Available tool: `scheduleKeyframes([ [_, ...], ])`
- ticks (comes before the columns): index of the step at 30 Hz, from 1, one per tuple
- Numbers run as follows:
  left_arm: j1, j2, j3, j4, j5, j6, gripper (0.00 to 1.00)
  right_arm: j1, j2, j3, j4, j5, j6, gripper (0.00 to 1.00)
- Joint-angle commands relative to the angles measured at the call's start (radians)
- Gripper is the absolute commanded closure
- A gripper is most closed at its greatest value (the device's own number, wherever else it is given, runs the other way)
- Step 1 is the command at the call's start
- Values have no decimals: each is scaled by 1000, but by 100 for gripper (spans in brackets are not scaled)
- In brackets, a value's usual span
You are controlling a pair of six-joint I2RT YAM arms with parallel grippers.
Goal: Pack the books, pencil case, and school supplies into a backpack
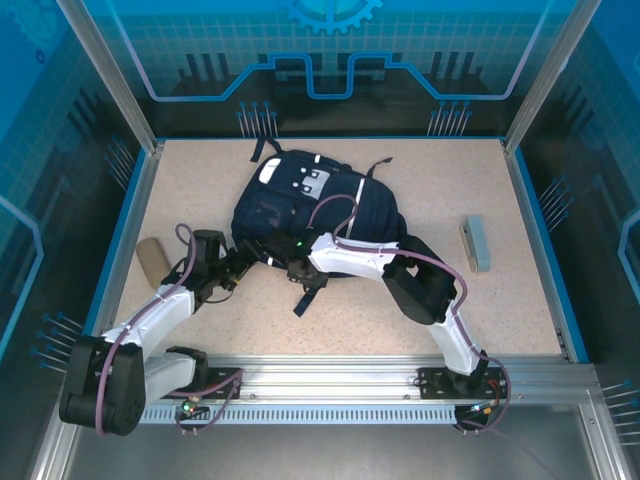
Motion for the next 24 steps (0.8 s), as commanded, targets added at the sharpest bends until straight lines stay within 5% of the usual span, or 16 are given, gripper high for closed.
scheduleKeyframes([
  [1, 13, -4, -15, 17, 22, -22, 18, -11, 2, -13, -49, 23, 9, 80],
  [14, 10, 20, 2, 23, 70, -50, 17, -16, 11, -48, 19, -87, -128, 63],
  [24, -18, 112, -1, 122, 120, -83, 22, -6, -24, -68, 44, -85, -209, 88],
])
